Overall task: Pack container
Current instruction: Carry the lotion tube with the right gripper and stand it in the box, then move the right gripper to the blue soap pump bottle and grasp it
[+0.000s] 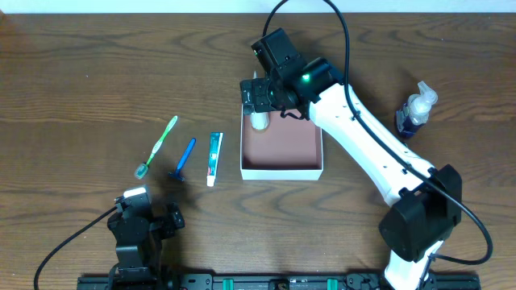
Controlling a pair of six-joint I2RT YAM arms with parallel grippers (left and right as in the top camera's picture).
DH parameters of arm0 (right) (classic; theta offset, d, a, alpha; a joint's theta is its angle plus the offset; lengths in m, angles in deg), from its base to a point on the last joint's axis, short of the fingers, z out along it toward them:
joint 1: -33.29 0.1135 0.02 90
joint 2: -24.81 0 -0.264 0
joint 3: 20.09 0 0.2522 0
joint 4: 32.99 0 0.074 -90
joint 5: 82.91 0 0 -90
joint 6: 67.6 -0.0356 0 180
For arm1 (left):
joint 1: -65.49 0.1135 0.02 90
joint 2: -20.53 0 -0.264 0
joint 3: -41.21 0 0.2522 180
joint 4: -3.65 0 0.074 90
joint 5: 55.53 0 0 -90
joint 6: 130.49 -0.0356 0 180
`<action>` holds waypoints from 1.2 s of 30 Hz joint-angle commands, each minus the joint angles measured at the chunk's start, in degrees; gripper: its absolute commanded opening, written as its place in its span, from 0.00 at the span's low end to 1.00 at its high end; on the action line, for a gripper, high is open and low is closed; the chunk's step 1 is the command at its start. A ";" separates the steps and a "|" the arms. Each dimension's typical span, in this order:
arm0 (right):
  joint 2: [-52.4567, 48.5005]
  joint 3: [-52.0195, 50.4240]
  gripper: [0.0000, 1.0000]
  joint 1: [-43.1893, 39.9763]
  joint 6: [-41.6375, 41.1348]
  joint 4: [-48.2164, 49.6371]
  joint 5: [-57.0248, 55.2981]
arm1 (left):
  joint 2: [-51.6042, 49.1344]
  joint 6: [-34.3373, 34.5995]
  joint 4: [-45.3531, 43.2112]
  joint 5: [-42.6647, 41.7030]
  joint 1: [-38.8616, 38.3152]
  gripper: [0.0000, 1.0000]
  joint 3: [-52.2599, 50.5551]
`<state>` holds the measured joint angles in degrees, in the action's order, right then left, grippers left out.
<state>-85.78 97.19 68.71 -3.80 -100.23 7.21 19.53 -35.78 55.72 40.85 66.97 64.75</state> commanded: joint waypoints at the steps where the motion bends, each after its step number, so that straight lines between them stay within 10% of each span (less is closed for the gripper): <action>1: 7.23 1.86 0.99 -0.98 1.22 -1.25 -3.04 | 0.37 0.50 -0.26 0.24 0.33 0.98 -0.68; 14: 23.15 1.77 0.99 -25.00 3.56 -17.97 -9.62 | 0.37 0.50 -0.26 0.24 0.33 0.98 -0.68; 36: 1.38 -1.92 0.94 -44.11 10.82 -17.92 -7.61 | 0.37 0.50 -0.26 0.24 0.33 0.98 -0.68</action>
<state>-81.93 95.82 24.99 6.36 -118.30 -0.92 19.53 -35.78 55.72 40.85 66.97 64.75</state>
